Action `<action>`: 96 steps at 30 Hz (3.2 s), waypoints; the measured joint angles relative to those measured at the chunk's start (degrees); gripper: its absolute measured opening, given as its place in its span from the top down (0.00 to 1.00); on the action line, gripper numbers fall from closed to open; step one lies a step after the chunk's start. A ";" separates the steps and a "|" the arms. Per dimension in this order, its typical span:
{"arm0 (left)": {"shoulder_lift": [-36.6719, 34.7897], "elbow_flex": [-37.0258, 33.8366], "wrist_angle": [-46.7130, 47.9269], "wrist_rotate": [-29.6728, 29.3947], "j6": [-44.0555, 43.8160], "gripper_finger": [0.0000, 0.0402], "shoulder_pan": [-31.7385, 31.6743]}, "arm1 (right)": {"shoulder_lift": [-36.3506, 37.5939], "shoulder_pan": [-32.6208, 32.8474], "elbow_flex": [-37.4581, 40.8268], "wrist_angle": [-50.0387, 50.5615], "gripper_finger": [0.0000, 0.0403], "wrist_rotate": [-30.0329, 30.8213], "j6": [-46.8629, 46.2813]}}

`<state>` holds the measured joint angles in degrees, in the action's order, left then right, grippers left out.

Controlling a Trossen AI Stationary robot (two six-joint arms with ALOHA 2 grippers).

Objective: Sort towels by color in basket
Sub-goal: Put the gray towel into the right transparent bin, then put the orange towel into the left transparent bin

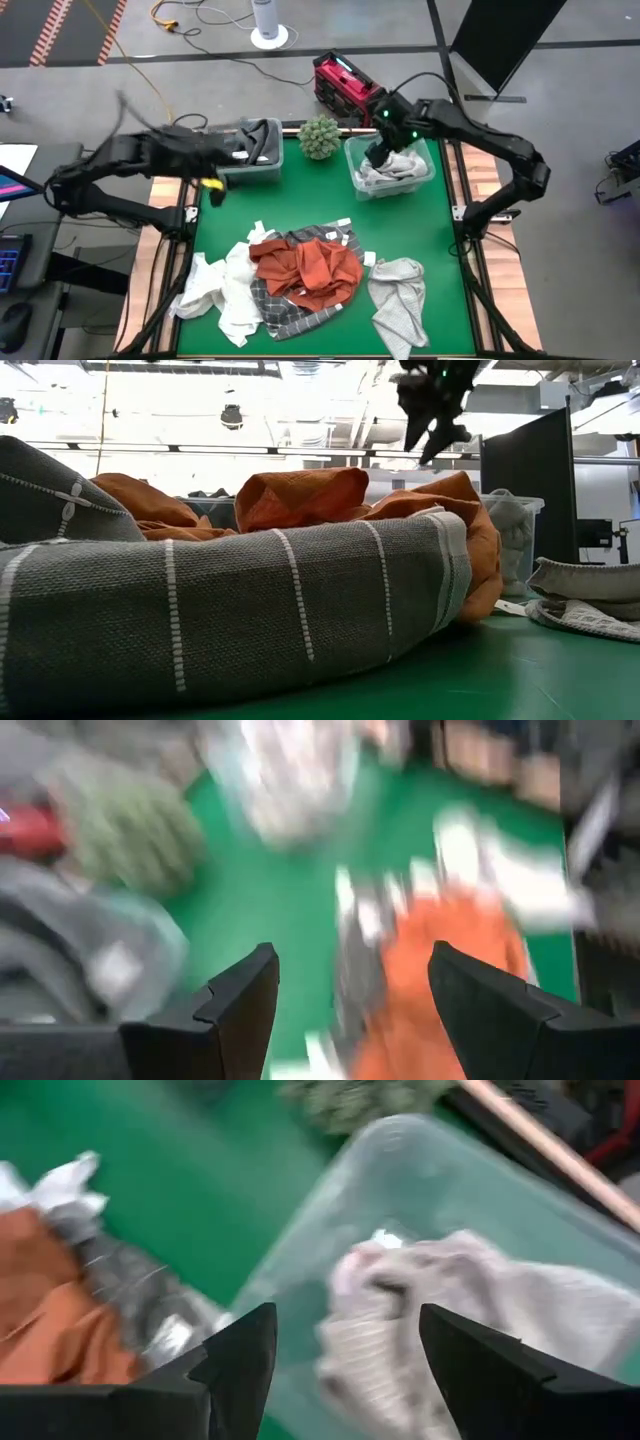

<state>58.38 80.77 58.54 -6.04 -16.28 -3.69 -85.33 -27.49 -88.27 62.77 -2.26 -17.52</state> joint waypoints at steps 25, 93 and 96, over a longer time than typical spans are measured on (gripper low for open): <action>33.44 -16.54 -36.88 5.80 8.45 0.39 15.90 | 14.79 33.29 -0.19 -0.57 0.29 32.18 -35.50; 1.06 8.91 -68.11 7.66 15.76 1.00 -39.10 | 6.17 39.47 -0.13 -6.66 0.29 42.56 -37.99; 3.56 14.54 -65.98 8.57 17.82 1.00 -42.38 | 6.19 39.43 -0.13 -6.72 0.29 42.60 -37.97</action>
<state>61.93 95.30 -7.44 2.53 1.54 -46.08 -79.13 11.94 -88.40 56.05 40.33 -55.49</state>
